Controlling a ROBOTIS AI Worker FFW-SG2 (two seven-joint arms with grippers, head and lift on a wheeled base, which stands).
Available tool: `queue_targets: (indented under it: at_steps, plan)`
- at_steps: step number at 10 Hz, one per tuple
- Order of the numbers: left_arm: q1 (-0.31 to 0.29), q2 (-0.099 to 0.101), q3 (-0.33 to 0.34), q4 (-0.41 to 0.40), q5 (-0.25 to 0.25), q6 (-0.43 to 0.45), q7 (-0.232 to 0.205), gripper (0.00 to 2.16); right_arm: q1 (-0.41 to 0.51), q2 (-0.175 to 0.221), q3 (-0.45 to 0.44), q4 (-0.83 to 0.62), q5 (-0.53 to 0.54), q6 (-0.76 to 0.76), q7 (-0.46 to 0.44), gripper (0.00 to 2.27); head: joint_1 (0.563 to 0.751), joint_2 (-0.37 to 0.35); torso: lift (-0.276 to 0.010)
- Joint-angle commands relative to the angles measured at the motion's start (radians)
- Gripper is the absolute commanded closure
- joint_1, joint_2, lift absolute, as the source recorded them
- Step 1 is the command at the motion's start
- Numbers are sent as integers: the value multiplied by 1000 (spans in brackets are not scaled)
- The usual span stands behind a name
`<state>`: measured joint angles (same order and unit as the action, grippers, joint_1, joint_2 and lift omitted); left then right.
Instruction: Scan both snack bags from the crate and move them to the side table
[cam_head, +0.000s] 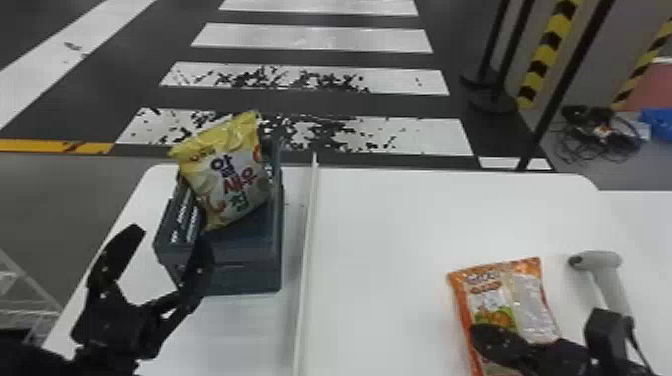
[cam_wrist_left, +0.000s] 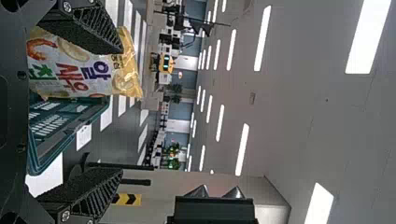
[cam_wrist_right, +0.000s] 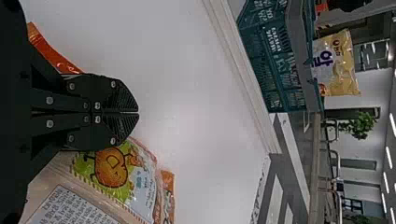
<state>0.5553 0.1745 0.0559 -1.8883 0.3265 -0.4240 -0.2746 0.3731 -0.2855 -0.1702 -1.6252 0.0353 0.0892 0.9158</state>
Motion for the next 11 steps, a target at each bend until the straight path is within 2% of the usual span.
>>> queue_targets:
  at_steps: [1,3,5,7,9,11]
  plan:
    - [0,0,1,0,0,0,0,100,-2,2,1,8,0,-7,0,2256,695,1,-99]
    - [0,0,1,0,0,0,0,100,3,3,-5,-16,-20,-7,0,2256,695,4,-99]
    - [0,0,1,0,0,-3,0,100,23,14,-38,-150,-67,48,5,2256,695,7,-99]
    - [3,0,1,-2,0,-6,0,100,23,32,-80,-220,-101,76,5,2256,695,11,-99]
    - [5,0,2,-2,2,-6,0,100,7,35,-127,-202,-112,94,-6,2256,695,0,-99]
    - [2,2,1,0,5,-6,-2,100,-2,34,-167,-140,-106,88,-8,2256,695,-42,-99]
